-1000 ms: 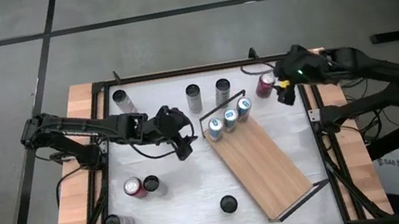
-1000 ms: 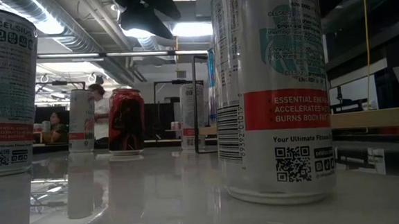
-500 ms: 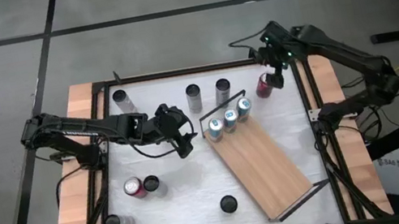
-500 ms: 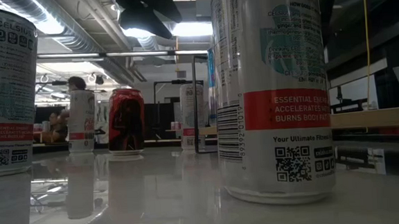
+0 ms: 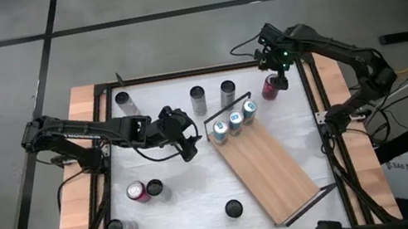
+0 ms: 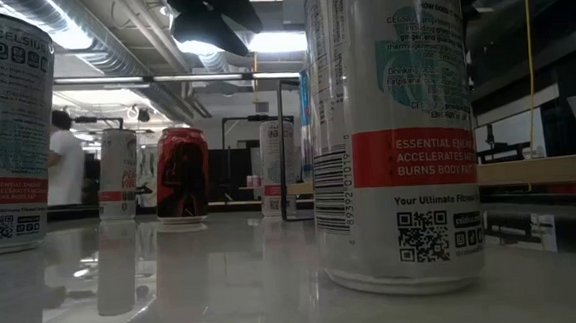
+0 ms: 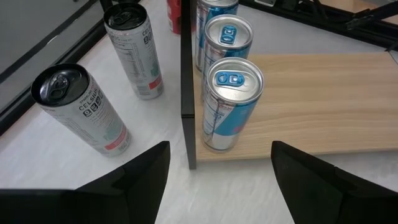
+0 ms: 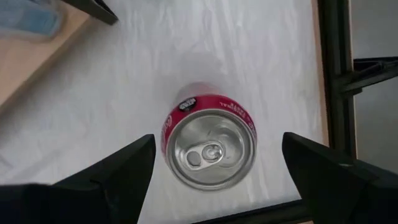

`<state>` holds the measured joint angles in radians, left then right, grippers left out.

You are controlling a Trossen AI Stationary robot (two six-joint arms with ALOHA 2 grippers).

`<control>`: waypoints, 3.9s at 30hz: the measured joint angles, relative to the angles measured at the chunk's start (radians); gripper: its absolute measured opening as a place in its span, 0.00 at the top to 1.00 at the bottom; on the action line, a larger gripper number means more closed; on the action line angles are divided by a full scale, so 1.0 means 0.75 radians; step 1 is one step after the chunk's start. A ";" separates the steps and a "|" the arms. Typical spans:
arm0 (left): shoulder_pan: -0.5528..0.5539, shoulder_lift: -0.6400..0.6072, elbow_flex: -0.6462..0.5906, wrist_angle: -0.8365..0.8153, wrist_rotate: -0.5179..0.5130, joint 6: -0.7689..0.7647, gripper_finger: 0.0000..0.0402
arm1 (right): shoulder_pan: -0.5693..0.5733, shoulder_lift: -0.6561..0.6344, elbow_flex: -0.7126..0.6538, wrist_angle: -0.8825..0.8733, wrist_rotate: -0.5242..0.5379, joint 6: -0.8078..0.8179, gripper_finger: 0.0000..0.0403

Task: Place canned beverage on shelf
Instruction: Put the red soda can on the shelf

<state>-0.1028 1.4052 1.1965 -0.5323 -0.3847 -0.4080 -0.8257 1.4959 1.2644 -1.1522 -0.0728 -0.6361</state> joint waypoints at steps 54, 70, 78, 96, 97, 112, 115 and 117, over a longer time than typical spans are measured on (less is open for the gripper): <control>0.000 0.000 0.000 -0.001 0.000 0.001 0.32 | 0.002 0.104 -0.131 0.086 0.052 0.039 0.16; 0.000 0.000 0.000 0.000 0.000 0.001 0.32 | 0.002 0.103 -0.161 0.137 0.050 0.121 0.27; 0.000 0.000 0.000 0.000 0.000 0.001 0.32 | 0.002 0.103 -0.161 0.141 0.050 0.334 0.29; -0.001 0.000 0.000 0.002 -0.064 -0.001 0.32 | 0.001 0.103 -0.161 0.138 0.152 1.482 0.24; -0.001 0.000 0.000 0.002 -0.068 -0.001 0.32 | 0.001 0.103 -0.161 0.138 0.150 1.533 0.24; -0.001 0.000 0.000 0.002 -0.069 -0.004 0.32 | 0.001 0.103 -0.162 0.142 0.117 1.760 0.23; -0.001 0.000 0.000 0.002 -0.069 -0.005 0.32 | 0.001 0.103 -0.162 0.142 0.115 1.760 0.23; -0.001 0.000 0.000 0.001 -0.069 -0.005 0.32 | 0.001 0.103 -0.162 0.142 0.113 1.759 0.23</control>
<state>-0.1036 1.4052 1.1965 -0.5316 -0.4366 -0.4114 -0.8249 1.5734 1.1431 -1.0454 0.0117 0.6834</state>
